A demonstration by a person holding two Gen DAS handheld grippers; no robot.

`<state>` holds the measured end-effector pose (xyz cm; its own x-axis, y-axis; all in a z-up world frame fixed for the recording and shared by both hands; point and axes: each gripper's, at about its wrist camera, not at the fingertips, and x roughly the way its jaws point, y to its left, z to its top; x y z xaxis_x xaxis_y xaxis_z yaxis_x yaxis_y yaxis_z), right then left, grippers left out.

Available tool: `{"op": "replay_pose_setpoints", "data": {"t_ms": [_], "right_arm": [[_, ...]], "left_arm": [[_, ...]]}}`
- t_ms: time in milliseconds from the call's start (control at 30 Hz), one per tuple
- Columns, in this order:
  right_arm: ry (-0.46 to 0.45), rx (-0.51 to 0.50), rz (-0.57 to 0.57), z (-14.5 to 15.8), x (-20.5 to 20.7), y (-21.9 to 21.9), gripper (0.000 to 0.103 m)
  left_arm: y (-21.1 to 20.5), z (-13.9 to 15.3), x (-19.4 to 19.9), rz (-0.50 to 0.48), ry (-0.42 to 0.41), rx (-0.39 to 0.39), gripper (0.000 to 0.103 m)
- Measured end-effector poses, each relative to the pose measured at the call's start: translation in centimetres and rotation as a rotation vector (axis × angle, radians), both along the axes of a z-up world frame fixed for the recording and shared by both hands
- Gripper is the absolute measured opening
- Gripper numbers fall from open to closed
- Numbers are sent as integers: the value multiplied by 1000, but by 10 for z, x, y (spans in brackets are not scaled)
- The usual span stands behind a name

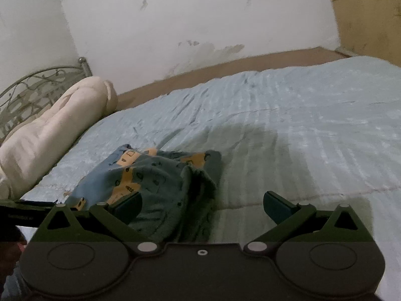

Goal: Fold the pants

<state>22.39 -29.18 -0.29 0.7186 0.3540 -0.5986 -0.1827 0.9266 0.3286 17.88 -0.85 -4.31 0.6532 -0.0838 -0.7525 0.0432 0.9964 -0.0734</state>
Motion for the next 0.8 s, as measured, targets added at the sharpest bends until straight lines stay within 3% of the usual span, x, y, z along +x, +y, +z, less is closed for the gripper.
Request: {"op": "replay_pose_setpoints", "data": {"t_ms": [500,800], "right_arm": [[95,131,148,-21,67,13,102],[83,183,149,-24,73,19,102]], "left_arm": [[0,-12,23,-19,18,-60,102],[-1,-13,25,-36,26,-70,102]]}}
